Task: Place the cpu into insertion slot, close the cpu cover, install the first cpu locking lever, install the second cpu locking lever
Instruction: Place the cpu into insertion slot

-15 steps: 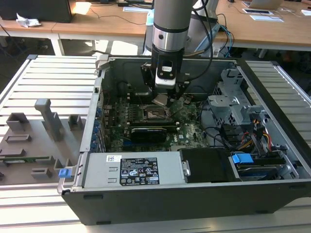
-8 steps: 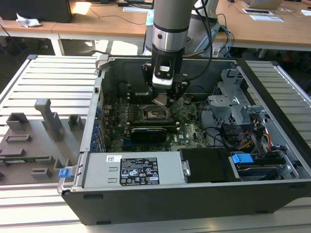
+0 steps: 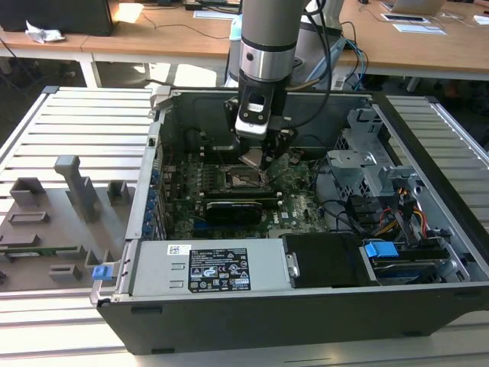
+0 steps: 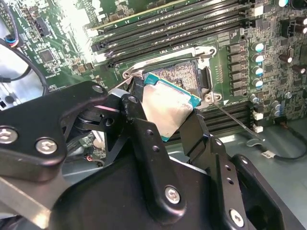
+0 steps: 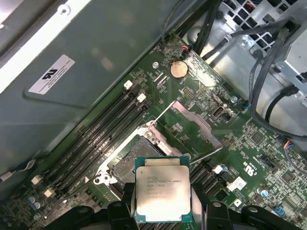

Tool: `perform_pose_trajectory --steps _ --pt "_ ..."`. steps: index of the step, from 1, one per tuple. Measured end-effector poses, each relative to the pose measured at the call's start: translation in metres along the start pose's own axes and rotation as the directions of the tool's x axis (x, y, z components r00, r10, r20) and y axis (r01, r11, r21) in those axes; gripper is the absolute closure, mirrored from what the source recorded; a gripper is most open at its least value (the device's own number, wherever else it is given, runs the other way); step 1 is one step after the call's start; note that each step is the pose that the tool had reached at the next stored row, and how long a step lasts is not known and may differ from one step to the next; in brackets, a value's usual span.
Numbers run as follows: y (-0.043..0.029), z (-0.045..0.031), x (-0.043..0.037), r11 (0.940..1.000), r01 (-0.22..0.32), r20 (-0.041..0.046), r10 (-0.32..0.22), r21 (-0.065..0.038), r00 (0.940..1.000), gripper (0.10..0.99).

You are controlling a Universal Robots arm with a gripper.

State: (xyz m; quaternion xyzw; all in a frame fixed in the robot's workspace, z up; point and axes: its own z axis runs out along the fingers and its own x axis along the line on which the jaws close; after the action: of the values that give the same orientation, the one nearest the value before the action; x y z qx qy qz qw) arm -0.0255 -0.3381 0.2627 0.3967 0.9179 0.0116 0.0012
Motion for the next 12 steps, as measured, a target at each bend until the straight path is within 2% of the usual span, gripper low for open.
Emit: perform_pose_trajectory --steps 12 --pt "0.0001 0.0001 -0.0001 0.9955 -0.095 0.0056 0.095 0.002 0.9955 0.541"
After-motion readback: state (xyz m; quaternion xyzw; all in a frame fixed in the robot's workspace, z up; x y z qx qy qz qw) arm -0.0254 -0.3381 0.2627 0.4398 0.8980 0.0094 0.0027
